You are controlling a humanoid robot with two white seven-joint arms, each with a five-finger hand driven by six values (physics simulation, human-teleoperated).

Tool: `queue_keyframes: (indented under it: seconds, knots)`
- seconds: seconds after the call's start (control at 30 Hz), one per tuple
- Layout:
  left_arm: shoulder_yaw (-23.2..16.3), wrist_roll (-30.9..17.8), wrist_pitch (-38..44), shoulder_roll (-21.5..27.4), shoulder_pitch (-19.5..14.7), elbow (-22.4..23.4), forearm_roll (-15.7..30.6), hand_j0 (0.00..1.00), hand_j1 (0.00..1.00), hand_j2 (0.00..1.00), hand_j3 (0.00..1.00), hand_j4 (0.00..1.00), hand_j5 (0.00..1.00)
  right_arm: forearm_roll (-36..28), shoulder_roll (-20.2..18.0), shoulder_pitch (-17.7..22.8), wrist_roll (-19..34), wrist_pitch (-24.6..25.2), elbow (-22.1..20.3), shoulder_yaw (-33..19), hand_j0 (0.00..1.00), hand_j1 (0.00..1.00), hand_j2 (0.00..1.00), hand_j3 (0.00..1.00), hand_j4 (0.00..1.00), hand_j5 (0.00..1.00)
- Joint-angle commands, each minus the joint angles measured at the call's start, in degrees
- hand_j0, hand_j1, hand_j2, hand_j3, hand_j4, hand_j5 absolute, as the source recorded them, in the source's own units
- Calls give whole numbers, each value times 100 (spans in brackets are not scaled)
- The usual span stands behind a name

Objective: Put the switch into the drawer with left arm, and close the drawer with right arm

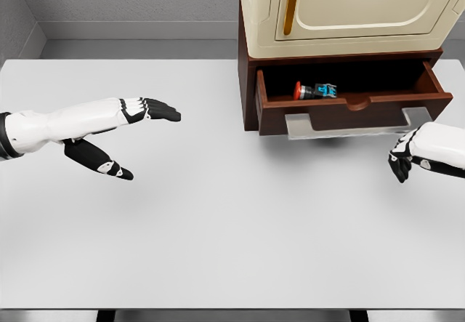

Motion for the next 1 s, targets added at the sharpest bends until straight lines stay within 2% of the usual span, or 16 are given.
queue_keyframes:
  seconds: [0.0, 0.4, 0.67, 0.97]
  knots:
    - [3, 2, 13, 6, 0, -1, 46, 100, 100, 100, 100, 100, 100, -412, -18, 0, -69, 144, -14, -42, 18, 18, 18, 18, 18, 18]
    - [11, 2, 13, -3, -9, -1, 55, 100, 100, 100, 100, 100, 100, -412, 35, -27, 1, 144, -5, -24, 18, 18, 18, 18, 18, 18]
    - [3, 2, 13, -3, -9, -1, 64, 100, 100, 100, 100, 100, 100, -403, -9, 228, 106, 144, -5, 2, 18, 18, 18, 18, 18, 18]
    - [38, 2, 13, -3, 0, -1, 64, 100, 100, 100, 100, 100, 100, -403, 44, 140, 247, 144, 3, 2, 18, 18, 18, 18, 18, 18]
